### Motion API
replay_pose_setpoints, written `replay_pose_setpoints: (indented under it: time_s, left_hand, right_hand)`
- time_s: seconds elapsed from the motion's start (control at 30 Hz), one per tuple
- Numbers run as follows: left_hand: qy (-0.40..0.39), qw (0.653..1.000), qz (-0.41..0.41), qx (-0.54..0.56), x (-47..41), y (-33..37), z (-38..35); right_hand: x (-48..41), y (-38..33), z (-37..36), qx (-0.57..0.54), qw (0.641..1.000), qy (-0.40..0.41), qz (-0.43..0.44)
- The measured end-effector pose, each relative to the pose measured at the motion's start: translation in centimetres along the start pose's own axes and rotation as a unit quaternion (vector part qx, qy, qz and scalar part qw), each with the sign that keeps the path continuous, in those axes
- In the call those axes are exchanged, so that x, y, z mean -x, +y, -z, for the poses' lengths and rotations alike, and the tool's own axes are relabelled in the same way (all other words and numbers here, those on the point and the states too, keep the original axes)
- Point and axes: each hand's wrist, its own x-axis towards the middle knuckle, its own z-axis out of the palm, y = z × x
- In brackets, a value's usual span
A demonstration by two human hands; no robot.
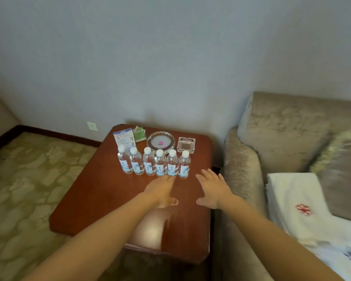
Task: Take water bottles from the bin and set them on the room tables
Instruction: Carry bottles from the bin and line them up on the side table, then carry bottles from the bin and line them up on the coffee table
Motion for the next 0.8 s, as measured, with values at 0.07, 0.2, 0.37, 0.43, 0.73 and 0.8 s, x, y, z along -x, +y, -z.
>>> replay_pose_setpoints:
  time_s: [0.07,0.2,0.37,0.43,0.73,0.8]
  left_hand:
    - [-0.003,1.0,-0.015,0.001,3.5,1.6,3.1]
    - [0.022,0.998,-0.052,0.014,9.5,3.7,7.2]
    - [0.032,0.989,-0.139,-0.029,13.3,6.6,7.9]
    - [0.024,0.981,-0.183,-0.056,14.6,8.2,7.3]
    - [-0.04,0.916,-0.372,-0.148,22.4,18.3,1.6]
    - [-0.049,0.89,-0.421,-0.17,24.6,21.7,0.3]
  right_hand:
    - [4.1,-0.7,2.7,-0.015,1.0,0.017,-0.009]
    - [12.3,-2.2,6.5,-0.031,0.998,0.049,-0.037]
    - [21.3,-3.8,6.4,-0.04,0.989,0.087,-0.116]
    - [24.9,-4.5,4.8,-0.048,0.98,0.091,-0.173]
    - [42.1,-7.1,-2.6,-0.137,0.91,0.12,-0.372]
    - [46.6,-7.7,-4.3,-0.162,0.884,0.134,-0.417]
